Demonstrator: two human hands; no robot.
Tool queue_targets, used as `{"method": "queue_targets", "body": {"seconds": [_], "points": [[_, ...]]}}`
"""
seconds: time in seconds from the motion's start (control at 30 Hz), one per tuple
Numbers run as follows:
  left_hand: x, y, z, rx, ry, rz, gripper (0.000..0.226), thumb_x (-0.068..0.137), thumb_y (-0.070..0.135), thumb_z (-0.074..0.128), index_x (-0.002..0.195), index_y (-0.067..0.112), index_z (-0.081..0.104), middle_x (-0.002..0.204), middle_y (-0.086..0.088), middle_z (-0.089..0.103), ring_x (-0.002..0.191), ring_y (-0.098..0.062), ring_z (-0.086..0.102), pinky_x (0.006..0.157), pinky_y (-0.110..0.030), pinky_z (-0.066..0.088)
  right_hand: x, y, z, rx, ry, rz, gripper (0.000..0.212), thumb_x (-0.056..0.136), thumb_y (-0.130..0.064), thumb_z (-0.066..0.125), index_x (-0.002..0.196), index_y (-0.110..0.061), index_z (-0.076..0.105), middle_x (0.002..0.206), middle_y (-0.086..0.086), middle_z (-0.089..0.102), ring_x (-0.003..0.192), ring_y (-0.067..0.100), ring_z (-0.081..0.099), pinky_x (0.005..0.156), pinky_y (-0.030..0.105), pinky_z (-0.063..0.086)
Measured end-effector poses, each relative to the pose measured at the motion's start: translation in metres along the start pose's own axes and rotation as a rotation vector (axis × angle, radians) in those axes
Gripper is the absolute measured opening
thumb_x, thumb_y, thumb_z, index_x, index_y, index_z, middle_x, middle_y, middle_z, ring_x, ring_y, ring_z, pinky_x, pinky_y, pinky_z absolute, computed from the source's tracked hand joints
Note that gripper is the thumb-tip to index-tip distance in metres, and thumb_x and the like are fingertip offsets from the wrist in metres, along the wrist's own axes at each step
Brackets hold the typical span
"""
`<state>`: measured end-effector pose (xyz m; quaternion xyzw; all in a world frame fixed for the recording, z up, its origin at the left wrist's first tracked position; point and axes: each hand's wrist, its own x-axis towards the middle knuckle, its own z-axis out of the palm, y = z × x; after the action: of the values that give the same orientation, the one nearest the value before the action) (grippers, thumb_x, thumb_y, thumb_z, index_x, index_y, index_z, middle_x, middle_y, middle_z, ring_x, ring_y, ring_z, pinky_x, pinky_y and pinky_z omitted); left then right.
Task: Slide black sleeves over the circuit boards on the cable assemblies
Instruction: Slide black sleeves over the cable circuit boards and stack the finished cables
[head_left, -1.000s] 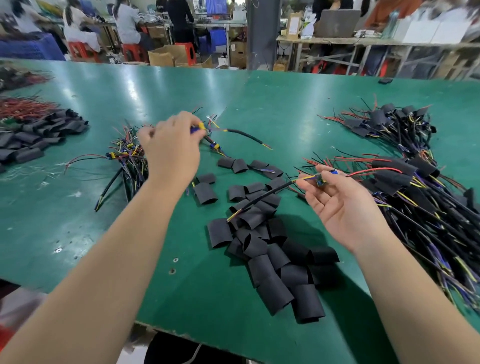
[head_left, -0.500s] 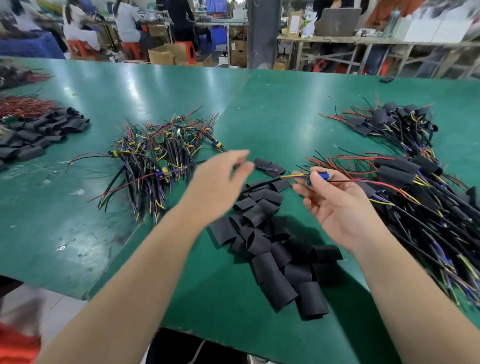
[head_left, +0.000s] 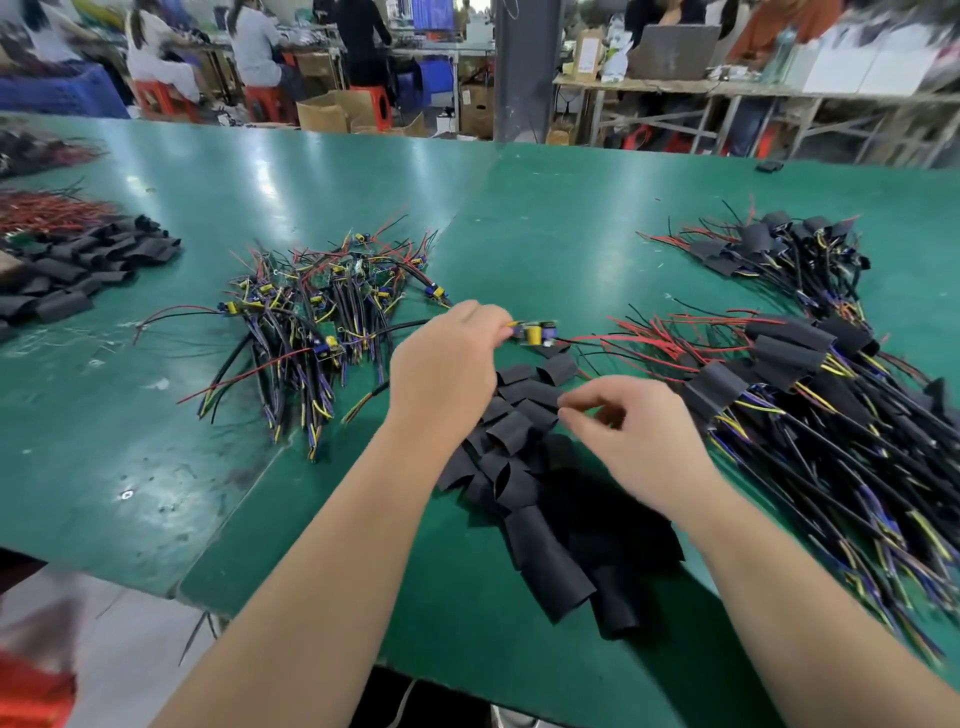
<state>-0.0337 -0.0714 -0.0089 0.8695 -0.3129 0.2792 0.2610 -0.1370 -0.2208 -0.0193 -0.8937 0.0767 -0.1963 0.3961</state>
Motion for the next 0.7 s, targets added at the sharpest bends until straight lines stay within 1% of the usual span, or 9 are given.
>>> {"method": "queue_targets", "body": {"seconds": [0.1, 0.17, 0.3, 0.37, 0.43, 0.5, 0.53, 0.6, 0.7], "points": [[-0.006, -0.02, 0.005, 0.019, 0.057, -0.147, 0.016, 0.096, 0.016, 0.053, 0.096, 0.012, 0.068, 0.087, -0.005, 0.065, 0.076, -0.031, 0.06, 0.059, -0.035, 0.042, -0.002, -0.021, 0.013, -0.298, -0.096, -0.305, 0.007, 0.085, -0.014, 0.066, 0.086, -0.012, 0.072, 0.085, 0.004, 0.069, 0.082, 0.021, 0.061, 0.082, 0.028, 0.046], [-0.006, -0.024, 0.006, 0.014, 0.112, -0.219, 0.016, 0.096, 0.018, 0.054, 0.096, 0.012, 0.068, 0.089, -0.006, 0.066, 0.078, -0.031, 0.062, 0.06, -0.036, 0.042, -0.003, -0.035, 0.029, -0.421, -0.238, -0.343, 0.021, 0.092, -0.031, 0.057, 0.098, -0.014, 0.069, 0.096, 0.006, 0.065, 0.096, 0.026, 0.056, 0.086, 0.038, 0.044], [-0.008, -0.033, 0.009, 0.012, 0.13, -0.334, 0.018, 0.097, 0.019, 0.05, 0.1, 0.013, 0.067, 0.094, -0.006, 0.067, 0.084, -0.032, 0.061, 0.062, -0.035, 0.039, -0.002, -0.056, 0.062, -0.719, -0.299, -0.324, 0.049, 0.089, -0.059, 0.049, 0.107, -0.015, 0.061, 0.109, 0.005, 0.057, 0.109, 0.027, 0.046, 0.086, 0.038, 0.035], [-0.012, -0.039, 0.012, 0.013, 0.077, -0.347, 0.021, 0.099, 0.02, 0.047, 0.103, 0.014, 0.066, 0.097, -0.003, 0.068, 0.09, -0.03, 0.061, 0.066, -0.037, 0.04, 0.001, -0.066, 0.068, -0.729, -0.34, -0.294, 0.047, 0.087, -0.056, 0.057, 0.106, -0.013, 0.06, 0.11, 0.007, 0.057, 0.109, 0.028, 0.047, 0.083, 0.037, 0.033], [-0.013, -0.041, 0.015, -0.007, 0.051, -0.341, 0.021, 0.099, 0.02, 0.046, 0.103, 0.013, 0.066, 0.098, -0.002, 0.068, 0.092, -0.028, 0.061, 0.07, -0.038, 0.042, 0.007, -0.075, 0.069, -0.682, -0.381, -0.235, 0.034, 0.086, -0.042, 0.064, 0.101, -0.012, 0.057, 0.108, 0.01, 0.058, 0.105, 0.031, 0.053, 0.077, 0.035, 0.033], [-0.011, -0.042, 0.017, -0.002, 0.022, -0.366, 0.02, 0.099, 0.022, 0.046, 0.103, 0.016, 0.065, 0.098, 0.0, 0.067, 0.093, -0.025, 0.06, 0.072, -0.037, 0.042, 0.013, -0.08, 0.07, -0.622, -0.415, -0.156, 0.025, 0.084, -0.024, 0.067, 0.083, -0.011, 0.045, 0.094, 0.01, 0.056, 0.095, 0.033, 0.056, 0.069, 0.033, 0.037], [-0.011, -0.042, 0.018, 0.002, 0.013, -0.384, 0.02, 0.099, 0.022, 0.046, 0.102, 0.017, 0.065, 0.098, 0.001, 0.066, 0.092, -0.024, 0.059, 0.072, -0.036, 0.041, 0.015, -0.082, 0.07, -0.59, -0.433, -0.125, 0.032, 0.082, -0.018, 0.067, 0.074, -0.01, 0.036, 0.083, 0.006, 0.051, 0.087, 0.032, 0.055, 0.064, 0.032, 0.036], [-0.013, -0.042, 0.018, -0.002, 0.028, -0.393, 0.019, 0.098, 0.022, 0.046, 0.099, 0.018, 0.065, 0.095, 0.001, 0.066, 0.09, -0.024, 0.059, 0.069, -0.036, 0.039, 0.017, -0.086, 0.068, -0.564, -0.455, -0.114, 0.042, 0.079, -0.019, 0.067, 0.065, -0.012, 0.028, 0.068, 0.0, 0.037, 0.074, 0.029, 0.048, 0.059, 0.03, 0.035], [-0.015, -0.042, 0.015, -0.008, 0.091, -0.402, 0.018, 0.096, 0.017, 0.048, 0.098, 0.02, 0.066, 0.097, 0.003, 0.067, 0.09, -0.023, 0.059, 0.063, -0.03, 0.031, 0.017, -0.087, 0.055, -0.585, -0.355, -0.183, 0.03, 0.076, -0.025, 0.064, 0.069, -0.012, 0.038, 0.073, -0.001, 0.04, 0.084, 0.029, 0.052, 0.062, 0.03, 0.037]]}}
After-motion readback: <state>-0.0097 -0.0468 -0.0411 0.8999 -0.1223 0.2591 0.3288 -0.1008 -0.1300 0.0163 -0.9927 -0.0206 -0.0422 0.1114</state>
